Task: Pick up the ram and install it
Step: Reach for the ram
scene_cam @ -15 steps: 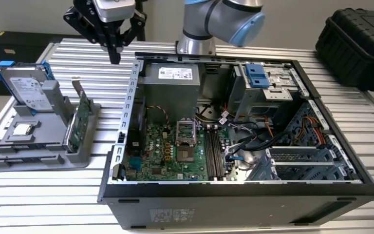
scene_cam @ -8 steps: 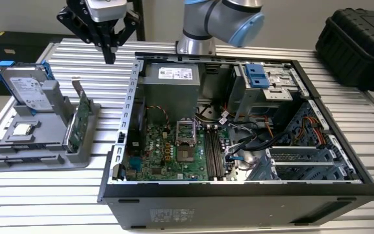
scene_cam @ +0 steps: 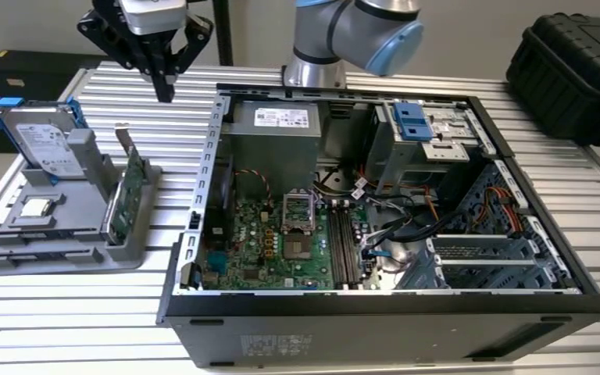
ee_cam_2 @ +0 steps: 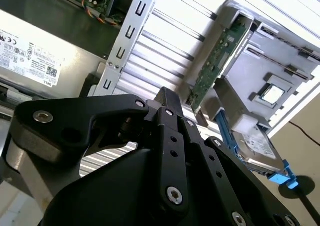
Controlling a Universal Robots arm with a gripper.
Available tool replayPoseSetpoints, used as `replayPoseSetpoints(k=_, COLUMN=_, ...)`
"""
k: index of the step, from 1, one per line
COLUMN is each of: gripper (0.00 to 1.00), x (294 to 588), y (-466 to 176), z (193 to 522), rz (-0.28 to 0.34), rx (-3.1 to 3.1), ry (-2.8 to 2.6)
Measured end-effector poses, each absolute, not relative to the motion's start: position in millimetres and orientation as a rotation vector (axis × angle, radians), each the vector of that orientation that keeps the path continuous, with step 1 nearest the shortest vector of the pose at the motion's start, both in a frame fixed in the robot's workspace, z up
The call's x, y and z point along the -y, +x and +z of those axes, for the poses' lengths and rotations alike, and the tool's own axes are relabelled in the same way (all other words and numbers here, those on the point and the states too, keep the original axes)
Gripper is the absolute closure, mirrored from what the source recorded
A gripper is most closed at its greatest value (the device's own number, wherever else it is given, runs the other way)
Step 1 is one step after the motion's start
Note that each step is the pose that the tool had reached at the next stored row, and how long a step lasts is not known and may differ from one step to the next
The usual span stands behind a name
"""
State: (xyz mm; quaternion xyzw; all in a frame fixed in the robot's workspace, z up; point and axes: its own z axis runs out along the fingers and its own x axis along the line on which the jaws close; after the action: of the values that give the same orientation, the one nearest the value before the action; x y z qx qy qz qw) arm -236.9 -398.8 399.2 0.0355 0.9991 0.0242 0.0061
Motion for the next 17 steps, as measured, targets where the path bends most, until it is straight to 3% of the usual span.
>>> replayPoseSetpoints(k=17, gripper=1.00, x=398.8, y=-265.3, z=399.1, rz=0.078, rx=-3.127, ry=0.111)
